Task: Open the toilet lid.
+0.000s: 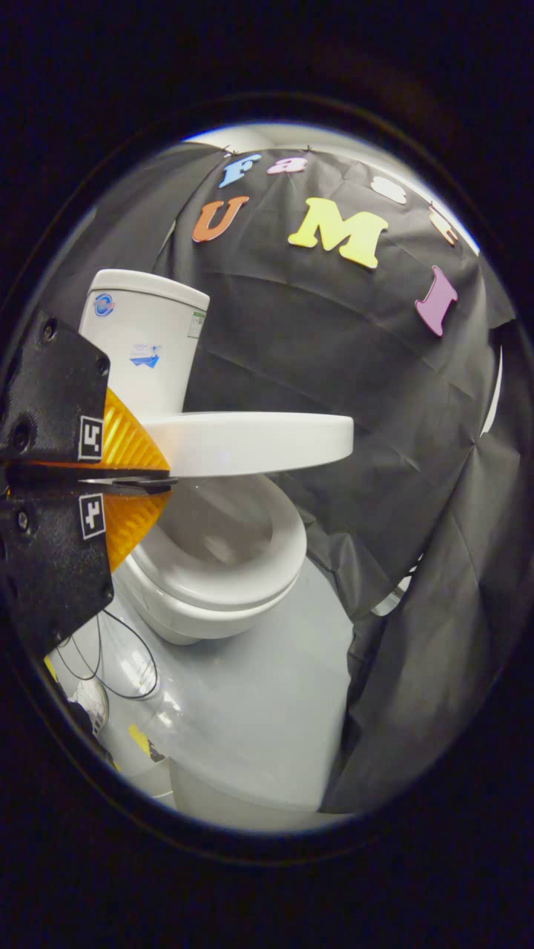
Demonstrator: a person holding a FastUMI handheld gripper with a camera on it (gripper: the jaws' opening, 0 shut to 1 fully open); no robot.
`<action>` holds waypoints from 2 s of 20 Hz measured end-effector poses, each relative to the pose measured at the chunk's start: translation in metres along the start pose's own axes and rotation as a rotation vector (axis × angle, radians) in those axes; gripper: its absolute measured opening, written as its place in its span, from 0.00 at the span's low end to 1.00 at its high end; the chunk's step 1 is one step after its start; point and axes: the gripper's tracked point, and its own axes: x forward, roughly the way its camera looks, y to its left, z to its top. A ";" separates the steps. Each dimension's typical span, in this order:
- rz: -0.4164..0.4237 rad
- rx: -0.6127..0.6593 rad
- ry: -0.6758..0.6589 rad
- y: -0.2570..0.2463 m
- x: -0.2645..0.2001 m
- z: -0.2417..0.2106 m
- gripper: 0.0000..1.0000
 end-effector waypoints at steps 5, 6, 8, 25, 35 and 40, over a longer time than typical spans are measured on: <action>-0.018 -0.070 -0.032 0.015 -0.004 -0.002 0.04; -0.020 -0.082 -0.040 0.018 -0.004 -0.002 0.04; -0.020 -0.099 -0.056 0.025 -0.005 -0.003 0.04; -0.072 -0.293 -0.124 0.057 -0.011 -0.010 0.04; -0.080 -0.407 -0.171 0.102 -0.019 -0.023 0.03; -0.078 -0.475 -0.194 0.125 -0.020 -0.032 0.04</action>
